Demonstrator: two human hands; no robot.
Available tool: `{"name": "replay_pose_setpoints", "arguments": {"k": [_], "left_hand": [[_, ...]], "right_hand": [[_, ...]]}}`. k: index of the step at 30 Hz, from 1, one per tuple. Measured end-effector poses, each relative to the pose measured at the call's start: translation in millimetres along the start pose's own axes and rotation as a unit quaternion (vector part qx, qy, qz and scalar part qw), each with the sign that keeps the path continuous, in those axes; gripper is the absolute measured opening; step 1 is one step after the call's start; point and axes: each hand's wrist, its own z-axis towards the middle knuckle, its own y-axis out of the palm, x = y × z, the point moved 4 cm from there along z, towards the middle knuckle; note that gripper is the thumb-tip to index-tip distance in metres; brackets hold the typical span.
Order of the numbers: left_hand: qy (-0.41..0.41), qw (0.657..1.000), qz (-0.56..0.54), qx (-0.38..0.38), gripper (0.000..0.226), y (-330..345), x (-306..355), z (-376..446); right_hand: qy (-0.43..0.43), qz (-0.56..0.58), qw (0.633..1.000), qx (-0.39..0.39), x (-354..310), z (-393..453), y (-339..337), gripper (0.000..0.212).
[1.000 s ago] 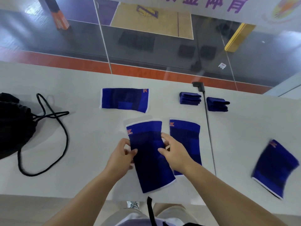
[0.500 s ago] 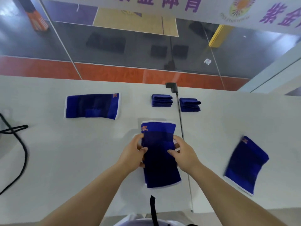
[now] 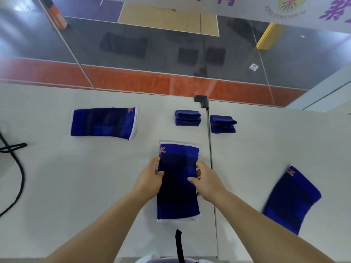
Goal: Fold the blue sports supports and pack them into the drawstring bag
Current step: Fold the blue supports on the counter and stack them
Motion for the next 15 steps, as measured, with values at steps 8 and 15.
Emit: {"name": "replay_pose_setpoints", "arguments": {"k": [8,15], "left_hand": [[-0.019,0.995,0.077,0.059,0.045,-1.4,-5.3,-6.5],[-0.072,0.994,0.072,0.023,0.029,0.6,-7.7,-8.3]], "right_hand": [[0.052,-0.048,0.996,0.048,4.1,-2.1,7.8,0.038],[0.082,-0.052,0.995,0.022,0.5,-2.0,6.9,0.027]]}}
